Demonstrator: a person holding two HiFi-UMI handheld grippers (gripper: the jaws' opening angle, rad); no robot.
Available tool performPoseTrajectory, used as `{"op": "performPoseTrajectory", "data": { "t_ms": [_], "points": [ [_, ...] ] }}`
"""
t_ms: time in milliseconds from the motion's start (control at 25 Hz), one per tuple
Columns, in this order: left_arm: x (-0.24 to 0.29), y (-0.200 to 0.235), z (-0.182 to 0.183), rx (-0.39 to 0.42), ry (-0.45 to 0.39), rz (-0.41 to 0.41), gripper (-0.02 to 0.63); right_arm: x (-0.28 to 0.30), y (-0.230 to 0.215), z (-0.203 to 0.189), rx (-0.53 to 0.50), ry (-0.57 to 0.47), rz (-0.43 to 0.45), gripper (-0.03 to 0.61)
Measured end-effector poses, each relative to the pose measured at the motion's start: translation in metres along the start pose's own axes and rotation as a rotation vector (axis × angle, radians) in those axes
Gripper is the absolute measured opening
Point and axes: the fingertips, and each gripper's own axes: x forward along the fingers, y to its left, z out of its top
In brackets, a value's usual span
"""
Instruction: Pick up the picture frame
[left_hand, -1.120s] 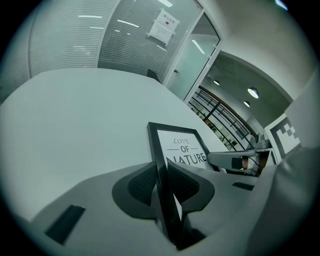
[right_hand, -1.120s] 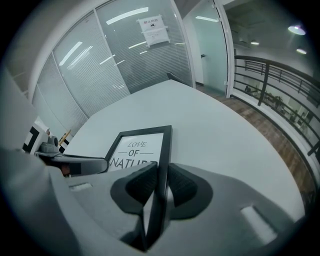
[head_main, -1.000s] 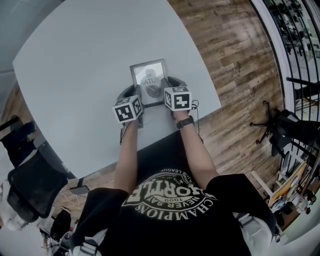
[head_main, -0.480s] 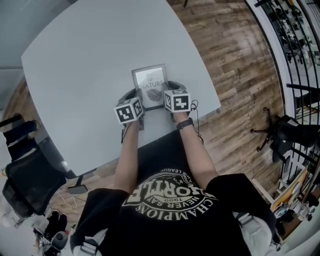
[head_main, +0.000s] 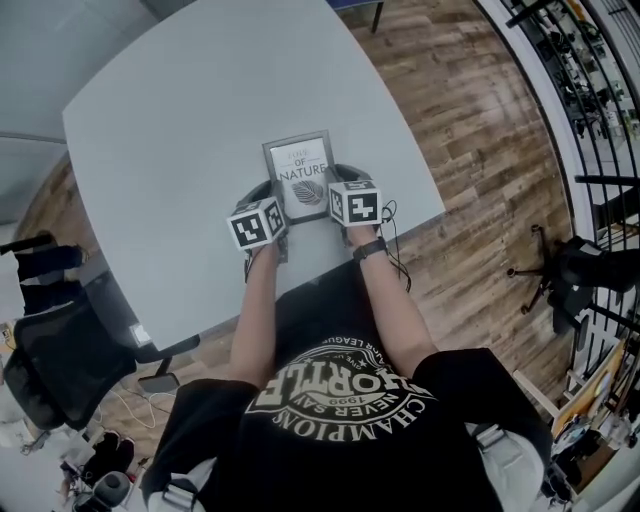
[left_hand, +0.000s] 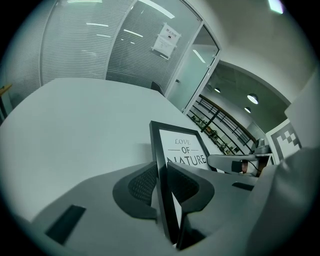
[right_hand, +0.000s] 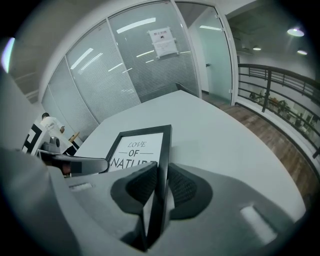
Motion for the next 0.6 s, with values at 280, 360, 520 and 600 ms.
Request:
{"op": "performPoseTrajectory", "data": {
  "t_ms": [280, 360, 520, 600],
  "points": [
    [-0.031, -0.001, 0.015, 0.036, -0.055, -0.011, 0.071, -0.020, 0.022, 0.013, -0.014, -0.055, 0.006, 0.066],
    [-0.038, -0.004, 0.017, 0.038, -0.068, -0.016, 0.071, -0.027, 0.025, 0.017, -0.035, -0.071, -0.002, 0.066],
    [-0.052, -0.011, 0.021, 0.041, -0.092, -0.026, 0.071, -0.043, 0.031, 0.026, -0.080, -0.103, -0.015, 0.066],
    [-0.058, -0.015, 0.023, 0.043, -0.107, -0.039, 0.071, -0.049, 0.034, 0.031, -0.070, -0.125, 0.000, 0.066]
  ]
}}
